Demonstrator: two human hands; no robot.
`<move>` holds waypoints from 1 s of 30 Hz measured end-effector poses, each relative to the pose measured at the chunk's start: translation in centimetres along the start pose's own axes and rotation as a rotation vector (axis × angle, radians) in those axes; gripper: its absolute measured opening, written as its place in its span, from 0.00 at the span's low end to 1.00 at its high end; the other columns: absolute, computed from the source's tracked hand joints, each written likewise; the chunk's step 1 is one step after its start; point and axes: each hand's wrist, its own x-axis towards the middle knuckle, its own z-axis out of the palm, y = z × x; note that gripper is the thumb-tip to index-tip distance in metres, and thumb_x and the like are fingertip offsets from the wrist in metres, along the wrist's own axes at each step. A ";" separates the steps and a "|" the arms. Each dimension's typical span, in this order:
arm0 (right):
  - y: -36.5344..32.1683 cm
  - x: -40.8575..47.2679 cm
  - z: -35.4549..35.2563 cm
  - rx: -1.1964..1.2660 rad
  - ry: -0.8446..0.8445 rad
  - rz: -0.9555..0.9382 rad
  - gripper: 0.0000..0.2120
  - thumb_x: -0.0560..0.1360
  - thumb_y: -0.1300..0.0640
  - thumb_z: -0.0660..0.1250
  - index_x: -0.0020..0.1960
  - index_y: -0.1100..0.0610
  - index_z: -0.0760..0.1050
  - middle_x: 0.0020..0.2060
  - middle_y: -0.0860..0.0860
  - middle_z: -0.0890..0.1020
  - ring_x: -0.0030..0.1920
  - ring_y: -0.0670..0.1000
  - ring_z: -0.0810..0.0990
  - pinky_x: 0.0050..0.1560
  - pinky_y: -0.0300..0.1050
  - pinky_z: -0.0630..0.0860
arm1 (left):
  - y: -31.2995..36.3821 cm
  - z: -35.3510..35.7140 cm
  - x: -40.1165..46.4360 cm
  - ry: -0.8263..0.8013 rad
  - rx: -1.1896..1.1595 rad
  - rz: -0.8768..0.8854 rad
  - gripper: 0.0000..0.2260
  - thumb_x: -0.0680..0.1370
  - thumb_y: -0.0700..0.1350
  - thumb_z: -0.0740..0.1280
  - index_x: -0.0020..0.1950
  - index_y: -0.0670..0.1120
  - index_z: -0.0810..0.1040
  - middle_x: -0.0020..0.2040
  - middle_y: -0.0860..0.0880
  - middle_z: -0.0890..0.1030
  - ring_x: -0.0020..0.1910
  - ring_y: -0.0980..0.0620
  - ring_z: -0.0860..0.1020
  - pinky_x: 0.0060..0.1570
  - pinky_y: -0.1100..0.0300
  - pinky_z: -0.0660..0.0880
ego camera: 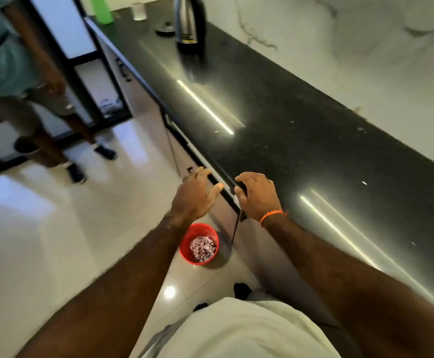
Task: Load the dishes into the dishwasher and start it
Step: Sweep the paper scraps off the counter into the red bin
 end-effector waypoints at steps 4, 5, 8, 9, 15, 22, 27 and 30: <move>2.8 -5.0 -2.1 -0.044 0.111 0.189 0.15 0.79 0.48 0.64 0.64 0.49 0.77 0.64 0.46 0.78 0.67 0.51 0.71 0.66 0.51 0.67 | 3.4 2.7 0.0 -0.101 0.040 0.224 0.29 0.81 0.59 0.64 0.77 0.46 0.67 0.78 0.43 0.65 0.78 0.45 0.63 0.75 0.48 0.65; 3.7 -7.1 -2.8 -0.065 0.152 0.263 0.16 0.79 0.48 0.64 0.65 0.49 0.77 0.65 0.46 0.77 0.67 0.51 0.71 0.66 0.51 0.67 | 4.9 3.8 -0.1 -0.153 0.045 0.306 0.29 0.81 0.60 0.64 0.77 0.46 0.67 0.79 0.43 0.65 0.78 0.45 0.62 0.75 0.48 0.65; 5.8 -12.6 -4.3 -0.096 0.239 0.432 0.16 0.79 0.47 0.64 0.65 0.49 0.77 0.66 0.47 0.77 0.68 0.52 0.72 0.68 0.51 0.67 | 8.7 6.7 -1.1 -0.276 0.055 0.466 0.29 0.81 0.60 0.64 0.77 0.47 0.66 0.79 0.45 0.64 0.78 0.46 0.62 0.75 0.46 0.65; 6.3 -14.4 -4.7 -0.105 0.264 0.485 0.16 0.79 0.47 0.64 0.65 0.49 0.77 0.66 0.48 0.77 0.68 0.52 0.71 0.68 0.51 0.67 | 9.9 7.5 -1.6 -0.306 0.060 0.516 0.28 0.81 0.60 0.64 0.77 0.48 0.66 0.79 0.45 0.64 0.78 0.46 0.61 0.75 0.45 0.65; 9.4 -24.5 -7.6 -0.149 0.403 0.718 0.16 0.77 0.49 0.67 0.64 0.50 0.78 0.66 0.49 0.77 0.67 0.53 0.72 0.69 0.53 0.66 | 17.3 12.5 -5.8 -0.409 0.077 0.771 0.28 0.80 0.59 0.65 0.75 0.46 0.69 0.78 0.44 0.67 0.77 0.46 0.63 0.74 0.46 0.64; 13.8 -35.1 -10.8 -0.136 0.540 0.993 0.17 0.77 0.48 0.66 0.64 0.50 0.78 0.67 0.49 0.76 0.69 0.52 0.70 0.69 0.54 0.64 | 26.2 19.1 -10.9 -0.529 0.074 0.949 0.28 0.79 0.59 0.67 0.74 0.46 0.71 0.77 0.43 0.68 0.77 0.45 0.64 0.76 0.48 0.62; 16.8 -42.3 -13.3 -0.166 0.637 1.124 0.16 0.77 0.48 0.67 0.64 0.50 0.78 0.67 0.49 0.76 0.70 0.53 0.70 0.68 0.54 0.63 | 32.7 24.5 -15.9 -0.614 0.092 1.045 0.29 0.79 0.61 0.66 0.76 0.47 0.69 0.79 0.44 0.65 0.78 0.45 0.62 0.77 0.48 0.60; 18.5 -46.7 -14.3 -0.161 0.658 1.223 0.17 0.77 0.48 0.66 0.64 0.50 0.77 0.68 0.48 0.75 0.71 0.52 0.68 0.70 0.56 0.63 | 35.7 27.4 -19.0 -0.665 0.104 1.111 0.29 0.79 0.62 0.66 0.76 0.48 0.69 0.79 0.44 0.65 0.78 0.45 0.62 0.76 0.47 0.61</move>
